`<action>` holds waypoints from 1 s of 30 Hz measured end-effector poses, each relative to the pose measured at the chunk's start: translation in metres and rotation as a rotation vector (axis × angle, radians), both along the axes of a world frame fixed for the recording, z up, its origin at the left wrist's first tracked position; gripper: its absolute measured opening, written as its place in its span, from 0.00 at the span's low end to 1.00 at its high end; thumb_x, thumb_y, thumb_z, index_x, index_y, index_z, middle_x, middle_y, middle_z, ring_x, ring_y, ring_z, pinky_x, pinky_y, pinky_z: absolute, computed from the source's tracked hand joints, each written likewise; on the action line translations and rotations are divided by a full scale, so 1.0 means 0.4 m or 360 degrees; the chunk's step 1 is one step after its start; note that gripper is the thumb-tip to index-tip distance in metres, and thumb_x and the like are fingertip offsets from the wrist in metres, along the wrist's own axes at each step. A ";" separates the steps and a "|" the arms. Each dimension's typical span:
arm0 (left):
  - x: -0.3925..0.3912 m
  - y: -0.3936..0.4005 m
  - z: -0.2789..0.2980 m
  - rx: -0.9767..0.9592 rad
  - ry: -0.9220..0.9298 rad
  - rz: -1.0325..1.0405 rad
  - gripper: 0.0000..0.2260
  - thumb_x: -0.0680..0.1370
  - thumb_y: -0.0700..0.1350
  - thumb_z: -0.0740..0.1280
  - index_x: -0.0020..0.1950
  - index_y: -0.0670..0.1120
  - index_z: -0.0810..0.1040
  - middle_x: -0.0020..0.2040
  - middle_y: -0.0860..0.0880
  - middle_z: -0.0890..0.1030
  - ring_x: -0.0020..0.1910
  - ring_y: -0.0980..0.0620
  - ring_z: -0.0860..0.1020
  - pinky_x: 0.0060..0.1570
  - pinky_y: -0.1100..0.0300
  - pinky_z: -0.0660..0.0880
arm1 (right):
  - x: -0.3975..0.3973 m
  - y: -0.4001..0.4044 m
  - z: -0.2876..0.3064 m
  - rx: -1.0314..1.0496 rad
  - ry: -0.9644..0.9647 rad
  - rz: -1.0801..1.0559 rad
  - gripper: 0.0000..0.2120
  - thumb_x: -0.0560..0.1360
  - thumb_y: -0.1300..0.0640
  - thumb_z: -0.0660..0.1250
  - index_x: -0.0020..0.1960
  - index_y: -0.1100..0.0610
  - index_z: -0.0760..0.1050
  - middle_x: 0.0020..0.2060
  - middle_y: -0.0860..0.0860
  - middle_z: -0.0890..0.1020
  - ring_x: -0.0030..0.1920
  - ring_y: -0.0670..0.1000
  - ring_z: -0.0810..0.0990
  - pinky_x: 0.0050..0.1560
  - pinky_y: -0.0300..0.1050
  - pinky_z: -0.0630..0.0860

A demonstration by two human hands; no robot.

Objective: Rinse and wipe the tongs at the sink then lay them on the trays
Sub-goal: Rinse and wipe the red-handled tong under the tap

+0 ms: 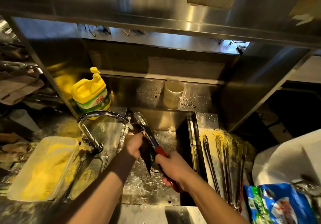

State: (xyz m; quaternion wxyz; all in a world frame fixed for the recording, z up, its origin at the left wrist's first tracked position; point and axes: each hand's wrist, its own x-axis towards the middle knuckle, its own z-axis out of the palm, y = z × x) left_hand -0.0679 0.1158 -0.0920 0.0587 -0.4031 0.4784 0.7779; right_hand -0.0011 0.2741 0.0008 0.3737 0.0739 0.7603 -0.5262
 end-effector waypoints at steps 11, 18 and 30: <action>0.030 -0.009 -0.066 -0.0394 -0.0202 0.0107 0.18 0.77 0.39 0.70 0.62 0.29 0.75 0.55 0.29 0.81 0.49 0.40 0.80 0.49 0.48 0.75 | -0.073 0.174 0.089 0.1452 0.0940 0.0628 0.22 0.77 0.39 0.60 0.66 0.48 0.69 0.46 0.51 0.80 0.42 0.53 0.81 0.39 0.48 0.78; 0.098 0.020 -0.030 -0.0223 -0.0069 -0.0194 0.08 0.77 0.41 0.69 0.52 0.37 0.78 0.43 0.39 0.82 0.40 0.42 0.82 0.40 0.53 0.80 | -0.078 0.143 0.085 0.1834 0.1204 0.0626 0.33 0.80 0.46 0.61 0.79 0.49 0.50 0.65 0.57 0.71 0.53 0.57 0.81 0.39 0.48 0.73; 0.100 0.127 0.150 -0.0540 0.0376 -0.0805 0.04 0.77 0.44 0.70 0.51 0.47 0.82 0.44 0.45 0.85 0.43 0.47 0.83 0.42 0.57 0.78 | 0.040 0.215 0.115 0.1097 0.1061 -0.0105 0.28 0.70 0.43 0.66 0.68 0.47 0.69 0.51 0.52 0.80 0.49 0.55 0.80 0.51 0.51 0.79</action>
